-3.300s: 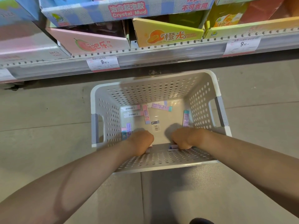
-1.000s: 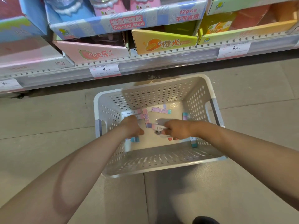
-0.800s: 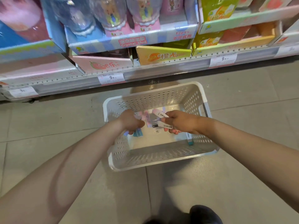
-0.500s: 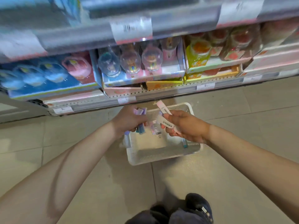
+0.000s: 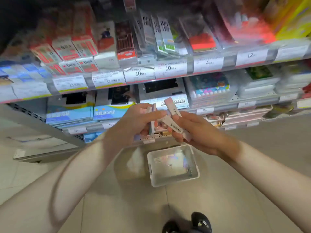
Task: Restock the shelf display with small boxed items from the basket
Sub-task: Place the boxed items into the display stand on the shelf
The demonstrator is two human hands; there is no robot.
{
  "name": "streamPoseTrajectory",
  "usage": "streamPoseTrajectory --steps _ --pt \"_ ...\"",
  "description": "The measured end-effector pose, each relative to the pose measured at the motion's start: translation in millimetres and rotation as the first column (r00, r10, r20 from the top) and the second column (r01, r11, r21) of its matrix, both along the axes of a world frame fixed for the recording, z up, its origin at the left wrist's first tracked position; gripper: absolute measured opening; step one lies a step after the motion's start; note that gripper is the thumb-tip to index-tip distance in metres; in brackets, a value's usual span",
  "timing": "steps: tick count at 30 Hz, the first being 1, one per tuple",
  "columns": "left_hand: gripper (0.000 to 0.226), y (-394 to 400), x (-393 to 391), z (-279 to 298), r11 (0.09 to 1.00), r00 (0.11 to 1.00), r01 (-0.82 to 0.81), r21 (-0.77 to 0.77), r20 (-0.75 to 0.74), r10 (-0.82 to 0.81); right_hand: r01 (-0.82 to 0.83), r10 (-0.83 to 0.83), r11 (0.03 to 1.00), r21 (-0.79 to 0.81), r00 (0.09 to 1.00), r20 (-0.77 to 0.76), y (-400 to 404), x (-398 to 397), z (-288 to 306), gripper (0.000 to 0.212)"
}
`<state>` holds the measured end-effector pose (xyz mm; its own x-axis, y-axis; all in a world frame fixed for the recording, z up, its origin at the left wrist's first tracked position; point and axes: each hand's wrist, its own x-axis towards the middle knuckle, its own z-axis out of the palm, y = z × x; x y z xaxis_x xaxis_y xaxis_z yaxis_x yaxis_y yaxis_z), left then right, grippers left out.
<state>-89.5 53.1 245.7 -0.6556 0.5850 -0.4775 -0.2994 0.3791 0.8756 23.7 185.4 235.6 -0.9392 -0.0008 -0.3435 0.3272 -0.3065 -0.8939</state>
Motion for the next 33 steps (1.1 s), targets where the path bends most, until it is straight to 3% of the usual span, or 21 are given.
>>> streamPoseTrajectory --steps 5,10,15,19,23,25,28,30,32,33 --pt "0.017 -13 6 124 0.995 1.0 -0.015 0.096 0.027 0.013 0.097 -0.1 0.995 -0.04 0.991 -0.094 -15 3 120 0.024" --pt "0.015 -24 18 226 0.976 0.983 0.155 0.153 -0.119 -0.138 0.104 -0.1 0.995 0.009 0.973 -0.207 -28 4 215 0.024" --pt "0.012 -27 26 308 0.966 0.957 0.184 0.184 -0.26 -0.132 0.089 -0.113 0.992 -0.084 0.932 -0.345 -37 4 286 0.025" --pt "0.012 -28 30 356 0.96 0.927 0.201 0.196 -0.354 -0.122 0.1 -0.109 0.994 -0.043 0.928 -0.357 -37 10 330 0.025" --pt "0.021 -30 44 398 0.944 0.86 0.19 0.27 -0.51 -0.028 0.241 -0.222 0.97 0.041 0.938 -0.268 -29 19 367 0.032" --pt "0.02 -33 49 416 0.947 0.75 0.175 0.27 -0.66 0.05 0.304 -0.276 0.947 0.105 0.935 -0.223 -21 22 382 0.027" --pt "0.022 -42 56 437 0.933 0.418 0.293 0.208 -0.906 0.071 0.285 -0.245 0.943 0.174 0.945 -0.218 -9 28 402 0.021" --pt "0.018 -48 60 444 0.924 0.085 0.377 0.058 -0.996 0.028 0.237 -0.201 0.955 0.177 0.959 -0.199 -3 29 415 0.024" --pt "0.014 -52 60 447 0.925 -0.311 0.362 -0.115 -0.95 0.003 0.186 -0.169 0.975 0.122 0.976 -0.136 1 29 425 0.023" --pt "0.007 -52 60 449 0.918 -0.447 0.353 -0.18 -0.895 -0.003 0.161 -0.152 0.983 0.085 0.983 -0.099 2 29 430 0.022"
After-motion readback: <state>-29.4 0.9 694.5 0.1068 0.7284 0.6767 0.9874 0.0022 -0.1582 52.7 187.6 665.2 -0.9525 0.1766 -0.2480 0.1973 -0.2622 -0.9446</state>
